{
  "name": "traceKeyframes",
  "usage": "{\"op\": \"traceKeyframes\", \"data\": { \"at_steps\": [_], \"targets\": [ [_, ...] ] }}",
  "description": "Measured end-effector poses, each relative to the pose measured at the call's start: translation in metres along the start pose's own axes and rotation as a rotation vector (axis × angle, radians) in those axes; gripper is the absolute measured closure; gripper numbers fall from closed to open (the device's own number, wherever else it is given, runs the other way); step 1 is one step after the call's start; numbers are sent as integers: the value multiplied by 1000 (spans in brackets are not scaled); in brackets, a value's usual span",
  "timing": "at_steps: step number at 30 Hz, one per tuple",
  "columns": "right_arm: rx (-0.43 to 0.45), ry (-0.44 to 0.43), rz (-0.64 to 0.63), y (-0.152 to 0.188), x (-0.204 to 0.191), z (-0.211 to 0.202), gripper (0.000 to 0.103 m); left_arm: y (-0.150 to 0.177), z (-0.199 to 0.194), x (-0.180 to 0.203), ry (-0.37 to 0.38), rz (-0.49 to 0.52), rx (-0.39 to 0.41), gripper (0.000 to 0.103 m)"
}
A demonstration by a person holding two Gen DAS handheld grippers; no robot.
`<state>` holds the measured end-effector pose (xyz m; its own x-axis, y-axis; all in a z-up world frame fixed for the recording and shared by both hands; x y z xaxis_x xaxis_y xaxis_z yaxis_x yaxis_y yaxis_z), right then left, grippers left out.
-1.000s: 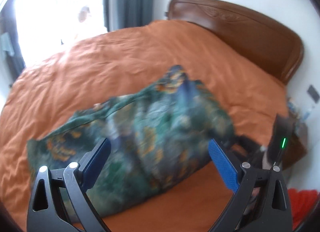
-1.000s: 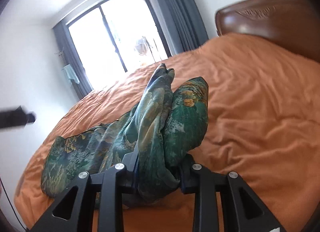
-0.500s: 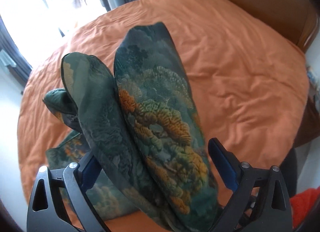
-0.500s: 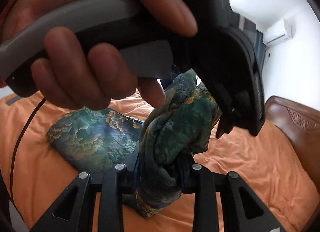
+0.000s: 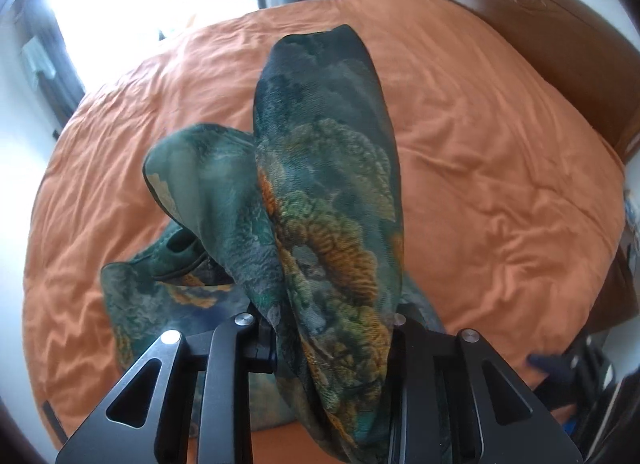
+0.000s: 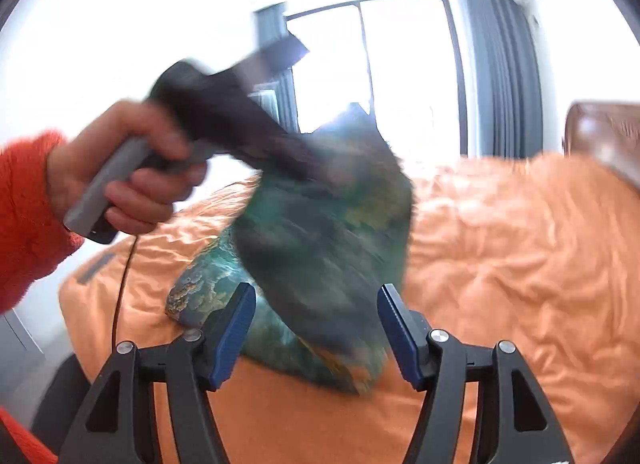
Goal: Fold large clothes
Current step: 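Hold the bundle end with both tools and fold it onto the rest of the bundle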
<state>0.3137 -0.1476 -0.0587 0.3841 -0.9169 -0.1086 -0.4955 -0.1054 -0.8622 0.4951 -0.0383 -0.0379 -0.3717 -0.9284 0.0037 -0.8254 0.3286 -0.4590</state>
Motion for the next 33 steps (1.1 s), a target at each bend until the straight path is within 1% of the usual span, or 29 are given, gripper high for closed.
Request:
{"op": "traceKeyframes", "data": {
  "at_steps": [1,3,4,5,6,8,11,16,18,20,22,24,27,31,33],
  "targets": [
    [-23,15,15,2,8,5,39,3,1,-17,9,-30,0,74],
    [-76,39,35,6,21,19,52,10,6,-47,21,-92,-3,74],
    [-100,35,49,7,25,27,62,15,8,-62,25,-123,-3,74],
    [-127,25,64,7,28,36,67,21,11,-78,26,-153,-3,74],
    [-144,21,72,6,29,44,68,26,14,-90,25,-177,-4,74],
    [-169,5,74,1,25,60,69,39,22,-113,19,-227,-10,74],
    [-184,-35,81,-10,14,83,72,55,31,-141,37,-298,-16,74],
    [-220,-108,39,-27,-20,128,72,75,46,-175,55,-359,-17,72],
    [-265,-147,13,-26,-35,152,72,84,55,-188,67,-387,-21,71],
    [-315,-169,14,-18,-44,175,73,94,66,-198,55,-402,-24,69],
    [-383,-189,27,-4,-49,198,73,105,77,-210,51,-415,-31,66],
    [-435,-180,61,10,-49,214,75,119,93,-219,98,-459,-41,64],
    [-481,-172,98,24,-47,228,77,133,104,-228,148,-494,-21,62],
    [-520,-154,134,33,-43,240,78,137,118,-231,153,-514,1,58],
    [-533,-141,120,28,-45,241,78,135,113,-231,160,-529,10,56]
  ]
}}
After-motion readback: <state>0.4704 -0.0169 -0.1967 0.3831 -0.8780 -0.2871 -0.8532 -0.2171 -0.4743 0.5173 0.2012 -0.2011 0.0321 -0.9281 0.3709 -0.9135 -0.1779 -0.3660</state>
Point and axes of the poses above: each gripper's, at about its wrist camera, not at the fingertips, and z roughly the way its jaws point, x to its right, y to its underside, the point moved 3 cm from there along z, roughly the way its jaws point, and after that the axes turned 5 degrees about -x, right-handed, at the moved point
